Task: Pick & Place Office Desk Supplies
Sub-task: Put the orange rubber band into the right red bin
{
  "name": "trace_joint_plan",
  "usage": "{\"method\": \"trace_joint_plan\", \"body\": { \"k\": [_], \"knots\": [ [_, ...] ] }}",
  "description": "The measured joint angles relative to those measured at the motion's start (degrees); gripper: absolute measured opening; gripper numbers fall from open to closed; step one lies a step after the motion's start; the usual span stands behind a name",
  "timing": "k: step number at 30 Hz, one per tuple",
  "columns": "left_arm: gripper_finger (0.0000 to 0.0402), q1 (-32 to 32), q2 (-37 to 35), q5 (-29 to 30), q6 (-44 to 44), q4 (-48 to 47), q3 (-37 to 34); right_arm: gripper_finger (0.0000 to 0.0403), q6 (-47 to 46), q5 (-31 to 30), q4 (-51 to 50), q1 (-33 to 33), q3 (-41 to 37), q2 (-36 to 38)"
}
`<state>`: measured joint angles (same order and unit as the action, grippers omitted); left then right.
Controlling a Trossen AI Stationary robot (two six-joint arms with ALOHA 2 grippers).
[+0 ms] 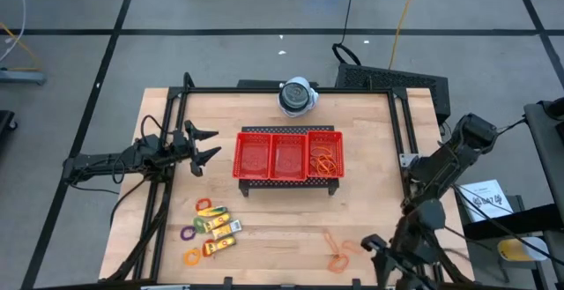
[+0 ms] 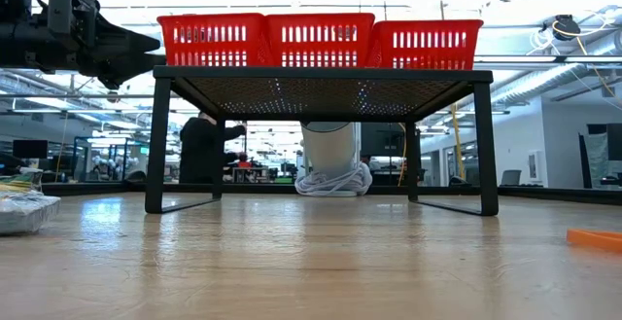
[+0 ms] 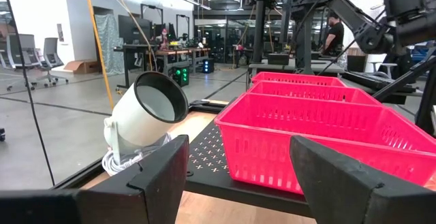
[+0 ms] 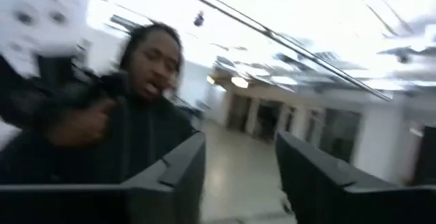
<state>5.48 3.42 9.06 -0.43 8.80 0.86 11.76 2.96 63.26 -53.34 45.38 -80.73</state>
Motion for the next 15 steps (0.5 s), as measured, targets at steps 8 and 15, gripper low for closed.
{"method": "trace_joint_plan", "body": {
  "k": [8,15],
  "knots": [
    [0.0267,0.0,0.0,0.0,0.0,0.0,0.0,0.0257,-8.6,-31.1,-41.1,-3.2,10.4,0.6],
    [0.0267,0.0,0.0,0.0,0.0,0.0,0.0,0.0248,-35.5,-40.6,-66.2,-3.3,10.0,0.2]
  ]
}}
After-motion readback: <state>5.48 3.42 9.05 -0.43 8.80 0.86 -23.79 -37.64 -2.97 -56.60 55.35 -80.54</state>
